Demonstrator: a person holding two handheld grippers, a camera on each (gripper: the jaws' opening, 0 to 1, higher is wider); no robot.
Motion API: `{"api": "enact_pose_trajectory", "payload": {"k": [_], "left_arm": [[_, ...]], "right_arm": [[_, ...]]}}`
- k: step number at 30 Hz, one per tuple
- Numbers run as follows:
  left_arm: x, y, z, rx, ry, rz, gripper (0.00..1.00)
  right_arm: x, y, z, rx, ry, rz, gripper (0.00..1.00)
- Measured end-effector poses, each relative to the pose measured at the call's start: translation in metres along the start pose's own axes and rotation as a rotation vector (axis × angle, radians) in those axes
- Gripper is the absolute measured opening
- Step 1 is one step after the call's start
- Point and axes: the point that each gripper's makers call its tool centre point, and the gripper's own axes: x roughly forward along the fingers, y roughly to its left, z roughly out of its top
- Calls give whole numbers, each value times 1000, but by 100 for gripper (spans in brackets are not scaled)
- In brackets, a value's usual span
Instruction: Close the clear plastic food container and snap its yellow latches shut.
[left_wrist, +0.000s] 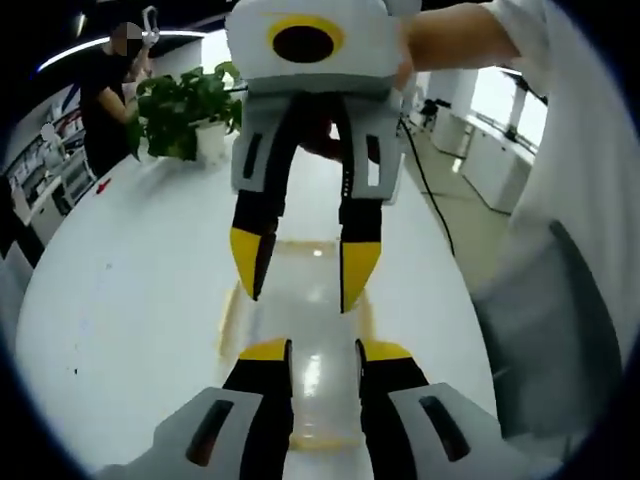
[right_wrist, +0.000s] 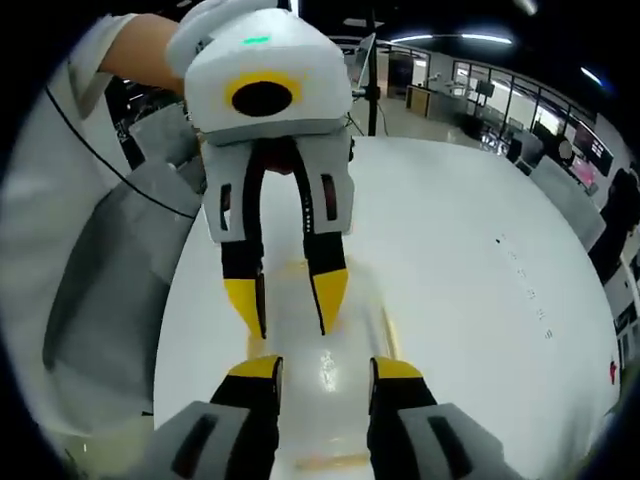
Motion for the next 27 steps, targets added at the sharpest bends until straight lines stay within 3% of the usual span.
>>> {"api": "enact_pose_trajectory", "payload": {"k": [3,6,10,14,21,24,27], "left_arm": [[2,-1,-3,-25,6,17,23],[4,-7,2,-6,-18,16,30],[7,-10,2,15,-3,46,41],[7,-12,5,23,-12,47,41],[7,-10,5,8,-14,59,40],[6,-8,4,-1,-13,67,40],[6,-8,2,9,-8,71,41]], "right_arm": [[2,-4,-1,2,4,3,32],[2,-10,0,8,1,-10,34],[2,-21,-1,27,15,-33,41],[4,-23,-4,23,33,-27,46],[8,-15,-4,11,52,51,56],[10,-5,0,71,32,128,58],[13,-6,-5,30,63,139,62]]}}
